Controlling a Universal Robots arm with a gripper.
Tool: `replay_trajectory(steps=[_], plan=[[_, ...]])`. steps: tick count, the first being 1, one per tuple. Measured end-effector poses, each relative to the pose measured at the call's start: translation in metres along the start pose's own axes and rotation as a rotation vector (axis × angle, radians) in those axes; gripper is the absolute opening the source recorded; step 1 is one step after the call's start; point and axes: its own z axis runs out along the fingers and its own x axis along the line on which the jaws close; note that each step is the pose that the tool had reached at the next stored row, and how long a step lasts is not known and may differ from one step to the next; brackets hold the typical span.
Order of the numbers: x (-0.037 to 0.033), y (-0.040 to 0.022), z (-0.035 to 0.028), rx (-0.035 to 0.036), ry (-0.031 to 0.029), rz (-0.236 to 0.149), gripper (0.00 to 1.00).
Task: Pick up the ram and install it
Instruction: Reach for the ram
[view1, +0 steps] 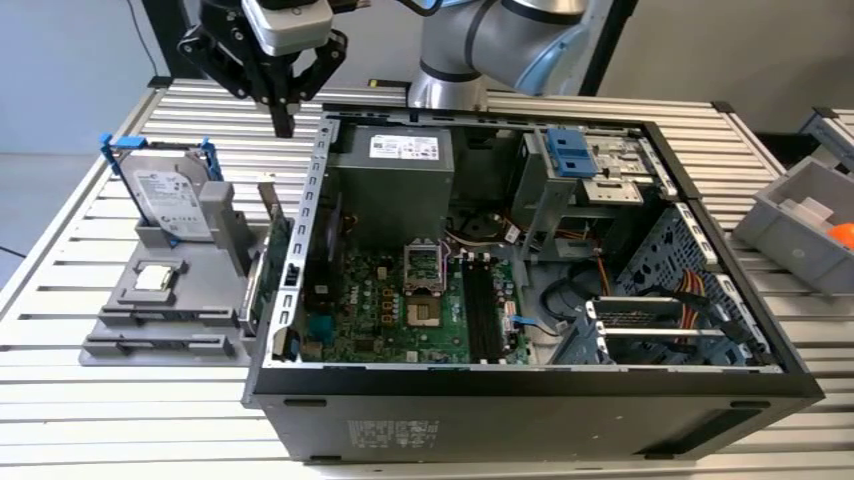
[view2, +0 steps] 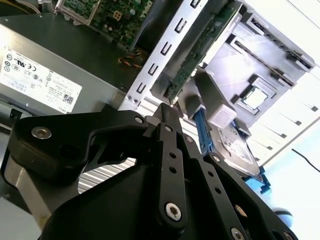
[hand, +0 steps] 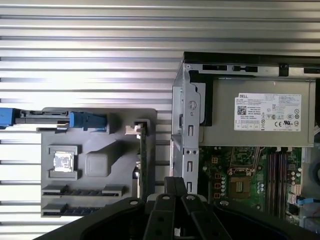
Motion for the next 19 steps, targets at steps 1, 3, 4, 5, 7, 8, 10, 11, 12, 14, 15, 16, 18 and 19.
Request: replay_trajectory(steps=[1, 3, 4, 5, 7, 8, 10, 11, 12, 14, 15, 16, 18, 19], plan=[[0.0013, 0.0, 0.0, 0.0, 0.0, 0.0, 0.0], [0.0041, 0.0, 0.0, 0.0, 0.0, 0.0, 0.0], [0.0055, 0.0, -0.0001, 0.0, 0.0, 0.0, 0.0], [0.0068, 0.0, -0.0001, 0.0, 0.0, 0.0, 0.0], [0.0092, -0.0001, -0.0001, -0.0001, -0.0001, 0.0, 0.0], [0.0103, -0.0001, -0.0001, 0.0, 0.0, 0.0, 0.0], [0.0123, -0.0001, -0.0001, 0.0, 0.0001, -0.001, 0.0], [0.0132, -0.0001, 0.0, 0.0, 0.0002, -0.001, 0.0], [0.0141, -0.0002, 0.0, 0.0, 0.0002, -0.001, 0.0], [0.016, -0.0002, 0.0001, 0.0, 0.0003, -0.001, 0.0], [0.0168, -0.0002, 0.0001, -0.0001, 0.0004, -0.001, 0.0], [0.0176, -0.0002, 0.0001, 0.0, 0.0005, -0.001, 0.0], [0.0193, -0.0002, 0.0002, -0.0001, 0.0006, -0.001, 0.0], [0.0204, -0.0002, 0.0002, 0.0, 0.0006, -0.002, 0.0]])
